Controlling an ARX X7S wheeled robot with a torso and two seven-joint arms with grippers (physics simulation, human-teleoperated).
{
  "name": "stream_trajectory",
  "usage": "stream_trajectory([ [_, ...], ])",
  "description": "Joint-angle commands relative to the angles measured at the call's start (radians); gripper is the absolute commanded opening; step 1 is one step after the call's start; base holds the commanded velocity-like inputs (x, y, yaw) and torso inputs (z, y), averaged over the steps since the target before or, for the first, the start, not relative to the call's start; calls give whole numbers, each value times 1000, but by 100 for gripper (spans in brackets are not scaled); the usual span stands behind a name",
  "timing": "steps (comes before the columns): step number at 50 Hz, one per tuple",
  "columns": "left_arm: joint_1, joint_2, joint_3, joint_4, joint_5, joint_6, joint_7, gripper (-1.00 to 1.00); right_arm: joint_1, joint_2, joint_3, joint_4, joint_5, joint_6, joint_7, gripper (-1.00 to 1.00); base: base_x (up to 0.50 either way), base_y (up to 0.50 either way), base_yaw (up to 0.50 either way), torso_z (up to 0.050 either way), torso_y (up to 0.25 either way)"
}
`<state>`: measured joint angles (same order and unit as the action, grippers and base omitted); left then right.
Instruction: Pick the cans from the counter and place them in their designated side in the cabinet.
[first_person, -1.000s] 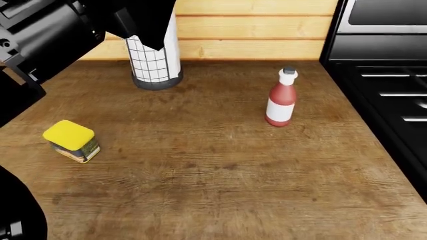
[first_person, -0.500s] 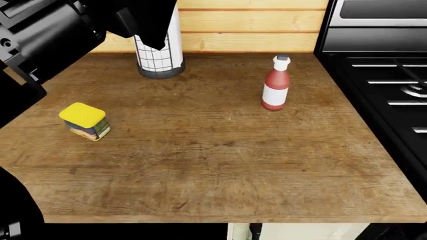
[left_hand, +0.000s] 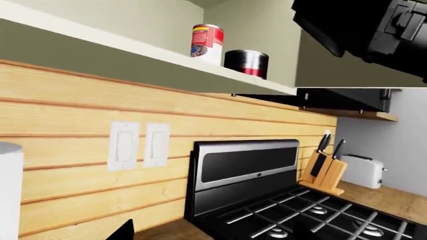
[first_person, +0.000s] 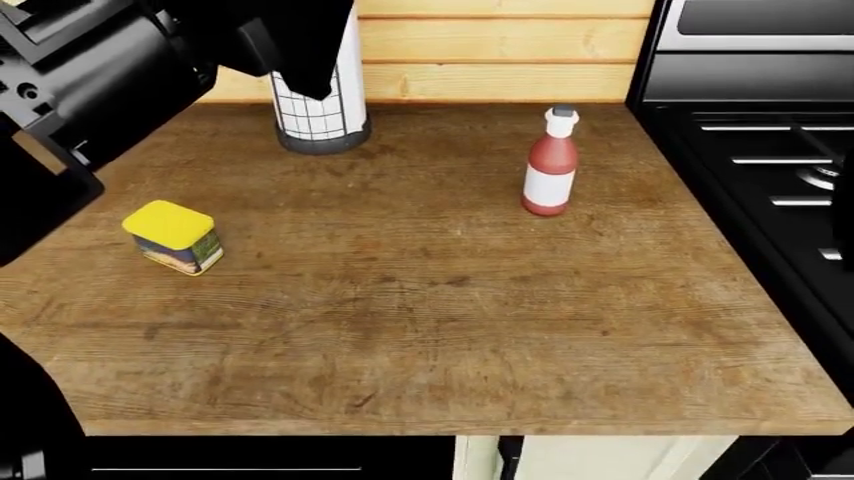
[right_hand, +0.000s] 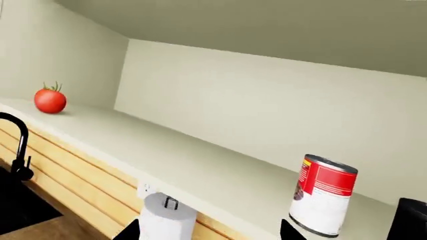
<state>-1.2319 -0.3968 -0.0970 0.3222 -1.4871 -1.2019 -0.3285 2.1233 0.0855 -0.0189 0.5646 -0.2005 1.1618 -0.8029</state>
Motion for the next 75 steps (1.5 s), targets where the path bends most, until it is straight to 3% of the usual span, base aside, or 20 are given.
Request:
stream_trajectory([
  [1,29,-3,2,5,22,22,6,100,-300,-17,28,-641,-36,408,-140,100,0,0,0,0,0],
  [4,39,-9,6,9,48,32,14,100,-384,-85,48,-677,-456,409,-490,100,0,0,0,0,0],
  [11,56,-30,-2,30,77,45,-9,100,-561,-85,91,-732,-718,409,-757,100,0,0,0,0,0],
  [23,102,-80,-45,76,99,60,-71,100,-746,-85,97,-826,-752,409,-763,100,0,0,0,0,0],
  [31,123,-79,-37,72,122,74,-64,100,-828,-85,70,-860,-503,409,-476,100,0,0,0,0,0],
  [44,130,-76,-16,57,145,89,-39,100,-846,-85,36,-865,-483,409,-441,100,0,218,0,0,0],
  [57,135,-73,-1,51,152,99,-27,100,-851,-85,31,-875,-552,409,-507,100,0,500,0,0,0],
  [75,120,-72,21,43,151,101,-23,100,-823,-85,36,-853,-812,409,-757,100,0,500,0,0,0],
])
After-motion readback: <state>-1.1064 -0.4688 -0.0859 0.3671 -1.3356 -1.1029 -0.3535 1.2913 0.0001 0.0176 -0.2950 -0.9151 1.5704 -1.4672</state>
